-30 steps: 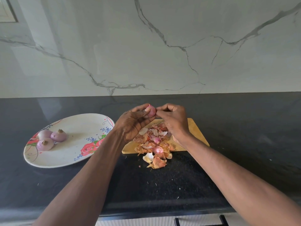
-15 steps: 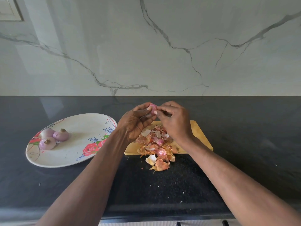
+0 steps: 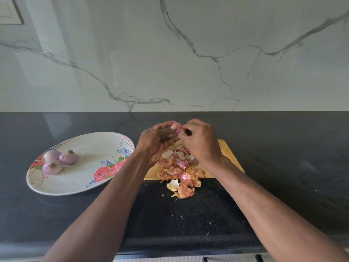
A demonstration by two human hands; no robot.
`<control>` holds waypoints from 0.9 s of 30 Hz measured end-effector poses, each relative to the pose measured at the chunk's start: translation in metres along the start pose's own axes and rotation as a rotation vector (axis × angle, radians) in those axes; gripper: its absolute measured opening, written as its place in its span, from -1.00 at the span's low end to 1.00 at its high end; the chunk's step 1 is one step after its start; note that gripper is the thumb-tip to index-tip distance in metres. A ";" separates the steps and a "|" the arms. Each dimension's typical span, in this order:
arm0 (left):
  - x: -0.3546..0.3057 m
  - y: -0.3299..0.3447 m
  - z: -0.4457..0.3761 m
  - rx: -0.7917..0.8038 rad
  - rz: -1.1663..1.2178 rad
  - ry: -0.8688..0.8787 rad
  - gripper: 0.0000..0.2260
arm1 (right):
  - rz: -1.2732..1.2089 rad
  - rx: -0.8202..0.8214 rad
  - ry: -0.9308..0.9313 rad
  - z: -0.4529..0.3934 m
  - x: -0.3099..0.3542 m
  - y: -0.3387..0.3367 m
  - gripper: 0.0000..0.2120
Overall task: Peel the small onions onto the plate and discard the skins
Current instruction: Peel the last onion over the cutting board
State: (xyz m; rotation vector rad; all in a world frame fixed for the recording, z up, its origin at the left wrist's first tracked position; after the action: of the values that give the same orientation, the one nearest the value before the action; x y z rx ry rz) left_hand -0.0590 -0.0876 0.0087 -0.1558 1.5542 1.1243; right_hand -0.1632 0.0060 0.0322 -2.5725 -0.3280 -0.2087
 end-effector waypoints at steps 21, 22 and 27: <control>-0.003 0.004 0.006 0.089 -0.063 0.012 -0.79 | 0.035 -0.023 0.051 0.005 0.000 0.005 -0.73; -0.003 0.004 0.006 0.098 -0.046 0.009 -0.78 | -0.018 -0.031 0.116 0.004 -0.003 0.004 -0.74; -0.004 0.003 0.004 0.087 -0.037 -0.011 -0.86 | -0.242 -0.078 0.193 0.004 -0.012 -0.005 -0.76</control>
State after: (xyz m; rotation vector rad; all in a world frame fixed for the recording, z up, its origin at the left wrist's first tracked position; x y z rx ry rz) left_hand -0.0565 -0.0848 0.0140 -0.1189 1.5810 1.0256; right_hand -0.1761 0.0099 0.0292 -2.5576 -0.5680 -0.5644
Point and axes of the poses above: each hand's wrist, its own z-axis away from the middle knuckle, its own y-axis out of the palm, x = y × z, the point moved 4 cm from there along -z, towards the middle knuckle, and after that the axes turned 8 degrees about -y, right-handed, at the moved point
